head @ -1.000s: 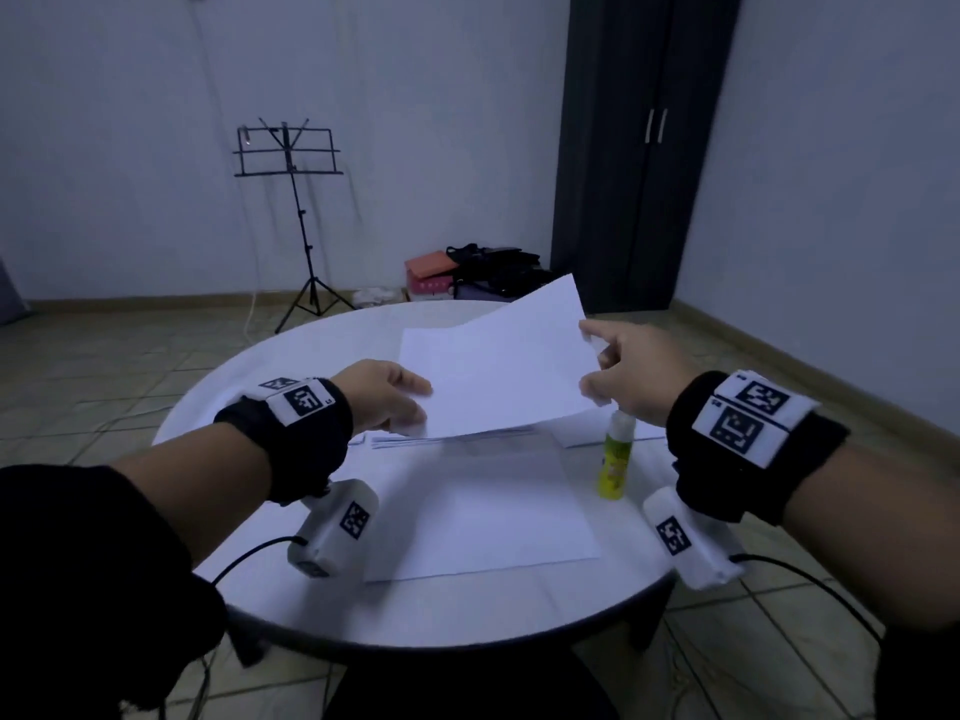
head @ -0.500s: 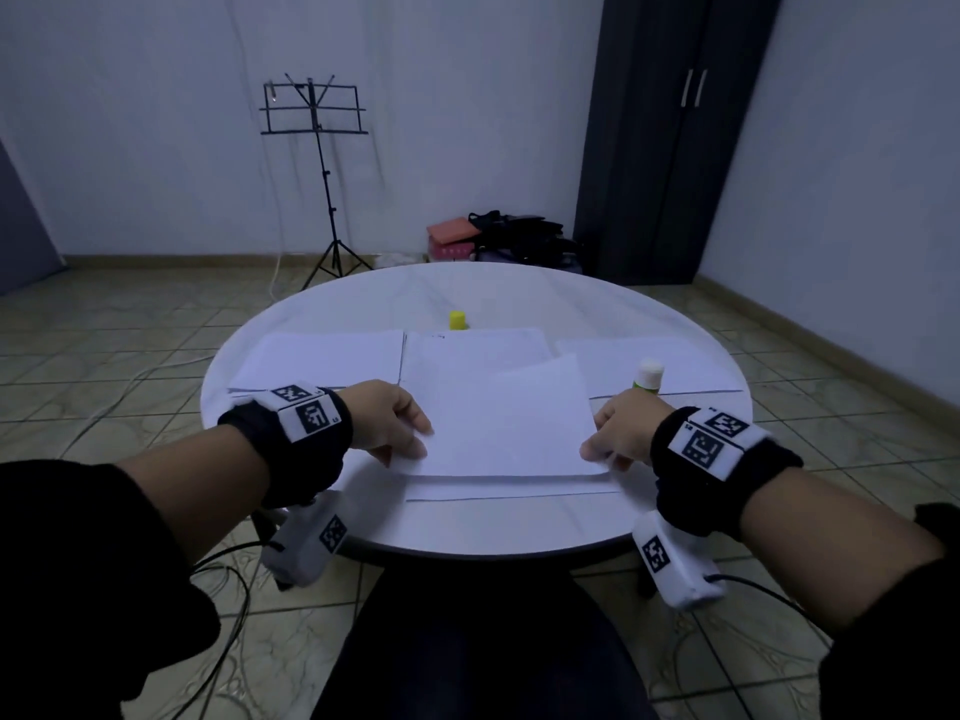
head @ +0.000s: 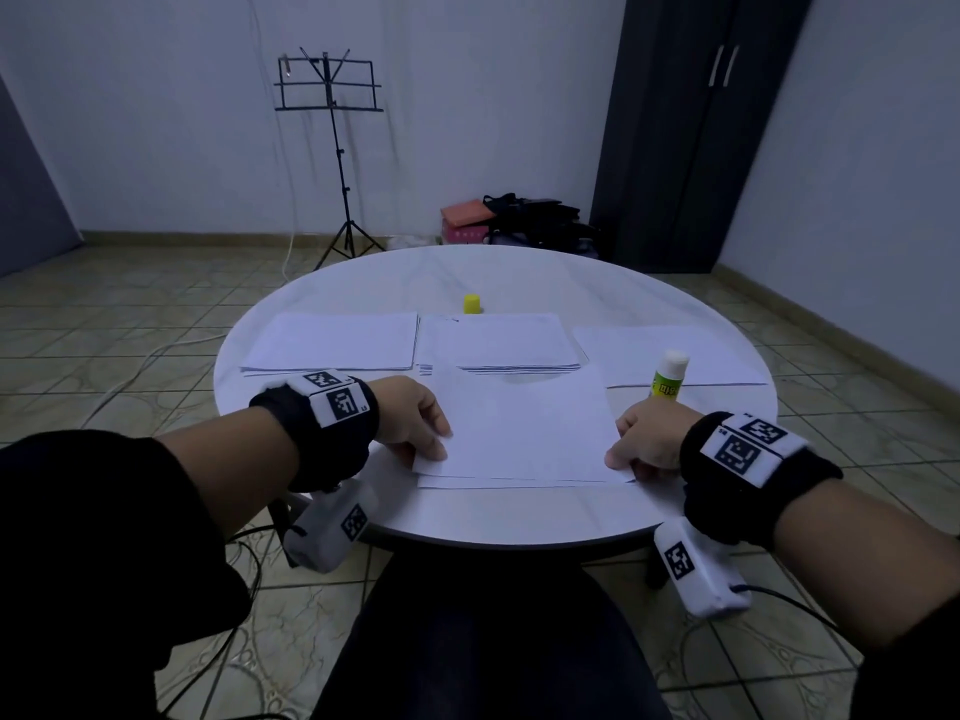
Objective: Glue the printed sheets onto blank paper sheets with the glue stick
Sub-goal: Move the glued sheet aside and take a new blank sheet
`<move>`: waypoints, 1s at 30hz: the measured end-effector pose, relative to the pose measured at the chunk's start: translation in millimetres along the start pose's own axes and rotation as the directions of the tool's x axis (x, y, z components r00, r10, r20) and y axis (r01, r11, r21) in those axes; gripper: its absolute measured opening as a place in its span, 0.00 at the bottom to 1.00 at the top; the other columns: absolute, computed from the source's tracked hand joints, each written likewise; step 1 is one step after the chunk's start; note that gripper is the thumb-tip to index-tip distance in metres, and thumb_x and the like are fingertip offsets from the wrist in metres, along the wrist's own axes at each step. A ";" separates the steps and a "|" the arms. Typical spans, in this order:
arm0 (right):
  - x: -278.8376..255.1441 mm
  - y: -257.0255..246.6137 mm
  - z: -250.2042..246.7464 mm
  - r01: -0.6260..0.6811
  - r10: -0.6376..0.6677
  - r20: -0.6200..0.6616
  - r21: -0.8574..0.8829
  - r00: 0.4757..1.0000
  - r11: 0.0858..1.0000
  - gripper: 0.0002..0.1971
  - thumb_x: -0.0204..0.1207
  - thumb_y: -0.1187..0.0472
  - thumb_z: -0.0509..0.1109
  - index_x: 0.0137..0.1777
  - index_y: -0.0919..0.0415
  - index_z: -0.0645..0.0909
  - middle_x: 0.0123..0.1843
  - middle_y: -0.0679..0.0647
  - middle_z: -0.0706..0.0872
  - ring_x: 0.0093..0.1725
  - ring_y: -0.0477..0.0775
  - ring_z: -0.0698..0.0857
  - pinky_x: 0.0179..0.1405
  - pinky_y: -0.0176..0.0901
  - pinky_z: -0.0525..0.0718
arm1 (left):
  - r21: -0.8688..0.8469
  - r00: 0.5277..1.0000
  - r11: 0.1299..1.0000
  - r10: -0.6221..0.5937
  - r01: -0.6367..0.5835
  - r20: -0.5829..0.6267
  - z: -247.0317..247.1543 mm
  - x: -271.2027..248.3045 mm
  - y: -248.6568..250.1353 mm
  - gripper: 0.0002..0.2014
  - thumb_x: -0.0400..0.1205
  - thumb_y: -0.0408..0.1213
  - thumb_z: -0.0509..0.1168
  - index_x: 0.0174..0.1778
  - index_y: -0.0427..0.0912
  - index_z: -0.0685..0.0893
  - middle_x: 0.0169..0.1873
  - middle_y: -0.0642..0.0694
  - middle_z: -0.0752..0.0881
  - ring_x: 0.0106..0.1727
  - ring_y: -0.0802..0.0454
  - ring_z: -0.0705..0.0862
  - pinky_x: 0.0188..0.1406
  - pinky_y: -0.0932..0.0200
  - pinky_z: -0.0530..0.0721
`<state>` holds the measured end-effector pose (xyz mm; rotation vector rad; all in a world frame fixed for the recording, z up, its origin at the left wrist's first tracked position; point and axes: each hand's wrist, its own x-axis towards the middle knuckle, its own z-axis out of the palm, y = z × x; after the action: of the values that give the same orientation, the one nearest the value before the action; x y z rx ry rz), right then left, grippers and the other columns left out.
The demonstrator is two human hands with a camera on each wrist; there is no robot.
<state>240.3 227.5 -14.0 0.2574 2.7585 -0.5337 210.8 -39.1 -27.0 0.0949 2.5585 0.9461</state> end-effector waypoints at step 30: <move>5.4 12.7 -0.5 0.008 -0.011 0.016 0.138 1.000 0.990 0.14 0.63 0.72 0.72 0.29 0.60 0.68 0.28 0.59 0.77 0.25 0.55 0.73 0.28 0.42 0.72 | 0.062 0.997 0.998 -0.014 0.009 0.082 -0.9 -11.1 3.8 0.13 0.69 0.28 0.79 0.45 0.44 0.86 0.24 0.50 0.82 0.29 0.51 0.83 0.34 0.67 0.86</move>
<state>238.1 240.0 -19.7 0.2704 2.7117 -0.7271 220.3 -39.0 -20.1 0.1332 2.5103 0.8412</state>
